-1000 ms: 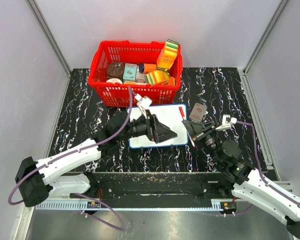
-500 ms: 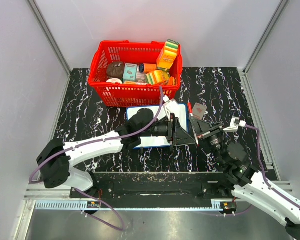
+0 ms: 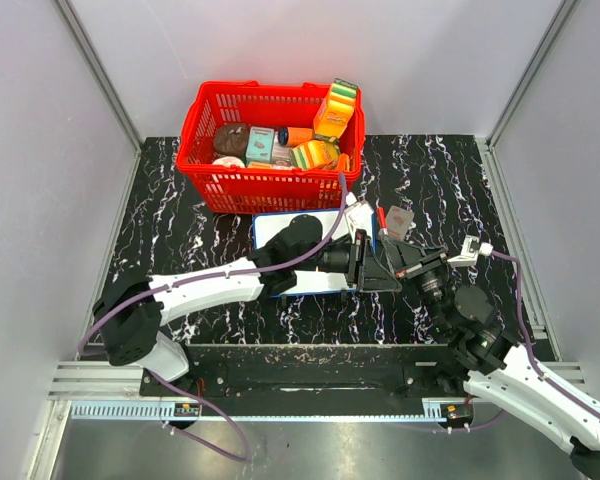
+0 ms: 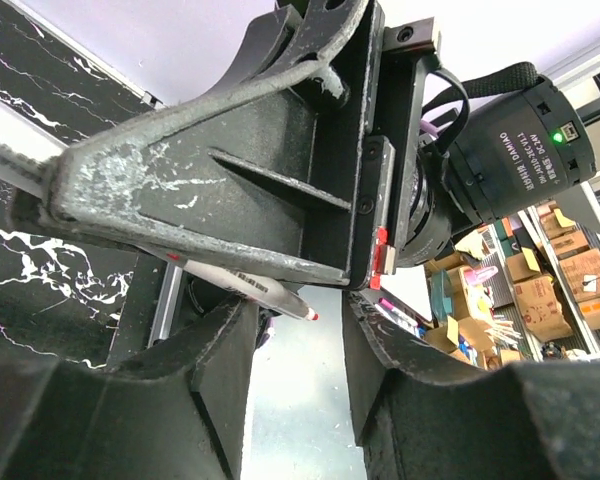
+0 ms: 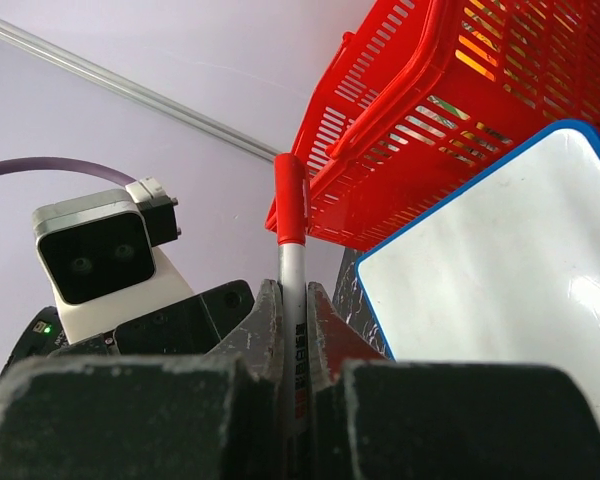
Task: Write a sentence on the whiteboard
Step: Pass from the right arm to the left
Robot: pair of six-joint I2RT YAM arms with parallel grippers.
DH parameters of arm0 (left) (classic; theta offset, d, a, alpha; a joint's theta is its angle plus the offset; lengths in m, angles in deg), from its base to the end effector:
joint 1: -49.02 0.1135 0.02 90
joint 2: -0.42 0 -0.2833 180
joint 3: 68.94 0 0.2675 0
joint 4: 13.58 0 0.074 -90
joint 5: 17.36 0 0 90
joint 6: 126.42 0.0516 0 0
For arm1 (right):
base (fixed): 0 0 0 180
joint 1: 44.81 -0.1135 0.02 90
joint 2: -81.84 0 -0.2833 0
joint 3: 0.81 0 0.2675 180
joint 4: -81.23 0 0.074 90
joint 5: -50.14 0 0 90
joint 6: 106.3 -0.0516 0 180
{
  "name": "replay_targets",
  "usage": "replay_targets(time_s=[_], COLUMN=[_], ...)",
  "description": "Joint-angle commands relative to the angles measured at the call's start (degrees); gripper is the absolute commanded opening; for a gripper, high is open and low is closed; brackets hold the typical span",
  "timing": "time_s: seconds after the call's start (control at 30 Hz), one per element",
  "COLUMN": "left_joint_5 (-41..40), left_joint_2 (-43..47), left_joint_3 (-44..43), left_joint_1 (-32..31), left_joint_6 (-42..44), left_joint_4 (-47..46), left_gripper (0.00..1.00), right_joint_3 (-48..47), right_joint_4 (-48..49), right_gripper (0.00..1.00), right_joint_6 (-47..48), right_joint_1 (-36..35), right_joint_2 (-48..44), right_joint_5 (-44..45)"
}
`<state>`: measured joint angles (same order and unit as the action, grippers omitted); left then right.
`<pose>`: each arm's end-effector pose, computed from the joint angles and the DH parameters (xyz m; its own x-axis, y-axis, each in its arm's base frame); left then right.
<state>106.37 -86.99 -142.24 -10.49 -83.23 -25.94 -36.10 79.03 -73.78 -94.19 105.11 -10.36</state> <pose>0.1699 -0.3450 0.3277 -0.7384 0.0591 -0.6717 0.6719 -0.0193 -0.7404 0.1095 0.0886 0.3014 -0.2310 0.8579 -0.4589 -0.2790 0.3935 0.8760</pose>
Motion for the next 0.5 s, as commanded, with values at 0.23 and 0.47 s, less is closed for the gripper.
replay_targets(time_s=[0.23,0.47], left_joint_5=[2.74,0.55], left_joint_2=[-1.18,1.63], left_joint_3=[-4.18,-2.95], left_joint_1=[-0.17,0.0], left_joint_6=[0.75,4.61], left_joint_4=[-1.49,3.69], left_gripper=[0.0,0.0], right_joint_3=[-1.58,-1.67], right_joint_4=[-0.92,-1.18], right_gripper=[0.0,0.05], right_joint_6=[0.78,4.38], right_joint_1=[-0.18,-0.18], right_joint_2=[-1.38,-2.87], right_joint_5=[1.36,-1.28])
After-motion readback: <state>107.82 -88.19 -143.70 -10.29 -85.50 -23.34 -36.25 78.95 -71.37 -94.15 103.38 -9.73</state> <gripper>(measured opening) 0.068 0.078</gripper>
